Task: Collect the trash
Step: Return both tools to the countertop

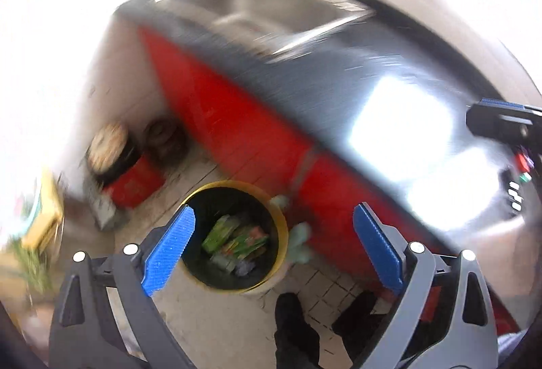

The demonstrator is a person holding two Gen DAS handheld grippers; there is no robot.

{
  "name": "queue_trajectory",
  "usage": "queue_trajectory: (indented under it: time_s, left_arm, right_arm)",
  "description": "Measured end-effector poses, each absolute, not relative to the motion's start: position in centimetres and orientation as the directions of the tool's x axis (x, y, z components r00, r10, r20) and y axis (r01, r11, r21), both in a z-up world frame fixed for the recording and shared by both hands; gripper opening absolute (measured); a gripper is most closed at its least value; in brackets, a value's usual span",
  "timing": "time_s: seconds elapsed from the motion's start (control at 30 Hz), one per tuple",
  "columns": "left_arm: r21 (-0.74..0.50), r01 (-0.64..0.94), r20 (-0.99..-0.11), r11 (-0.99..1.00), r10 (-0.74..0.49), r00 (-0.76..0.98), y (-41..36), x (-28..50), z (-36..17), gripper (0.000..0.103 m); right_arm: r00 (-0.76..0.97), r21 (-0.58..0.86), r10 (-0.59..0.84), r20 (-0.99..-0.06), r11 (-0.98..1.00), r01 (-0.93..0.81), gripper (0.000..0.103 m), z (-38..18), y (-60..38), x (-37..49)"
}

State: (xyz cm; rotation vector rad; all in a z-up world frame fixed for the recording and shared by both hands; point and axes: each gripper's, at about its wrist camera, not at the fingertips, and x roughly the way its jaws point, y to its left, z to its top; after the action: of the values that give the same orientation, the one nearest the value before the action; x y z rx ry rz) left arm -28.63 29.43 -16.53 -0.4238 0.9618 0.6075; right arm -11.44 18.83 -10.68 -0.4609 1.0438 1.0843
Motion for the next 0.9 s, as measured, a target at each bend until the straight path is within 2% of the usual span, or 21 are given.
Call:
queue_trajectory:
  time_s: [0.07, 0.2, 0.4, 0.63, 0.9]
  left_arm:
    - [-0.086, -0.570, -0.844, 0.817, 0.244, 0.477, 27.1, -25.1, -15.1, 0.092]
    - [-0.085, -0.312, -0.826, 0.946, 0.108, 0.553, 20.0, -16.4, -13.0, 0.092]
    - [-0.078, -0.004, -0.803, 0.997, -0.061, 0.593, 9.6, -6.4, -11.3, 0.092]
    - [-0.070, 0.128, -0.819, 0.989, -0.130, 0.559, 3.1, -2.3, -11.4, 0.092]
    - [-0.067, 0.107, -0.884, 0.992, -0.108, 0.454, 1.6, -0.3, -14.9, 0.092]
  right_arm:
    - [0.204, 0.111, 0.482, -0.852, 0.547, -0.830, 0.081, -8.6, 13.9, -8.2]
    - [0.396, 0.044, 0.401, -0.826, 0.746, -0.664, 0.081, -6.2, 2.7, -2.5]
    - [0.523, 0.054, 0.260, -0.811, 0.925, -0.377, 0.081, -5.1, -12.3, 2.1]
    - [0.542, 0.098, 0.200, -0.816, 0.972, -0.212, 0.081, -6.0, -21.0, 3.3]
    - [0.490, 0.119, 0.217, -0.844, 0.968, -0.222, 0.081, -8.5, -20.7, 5.8]
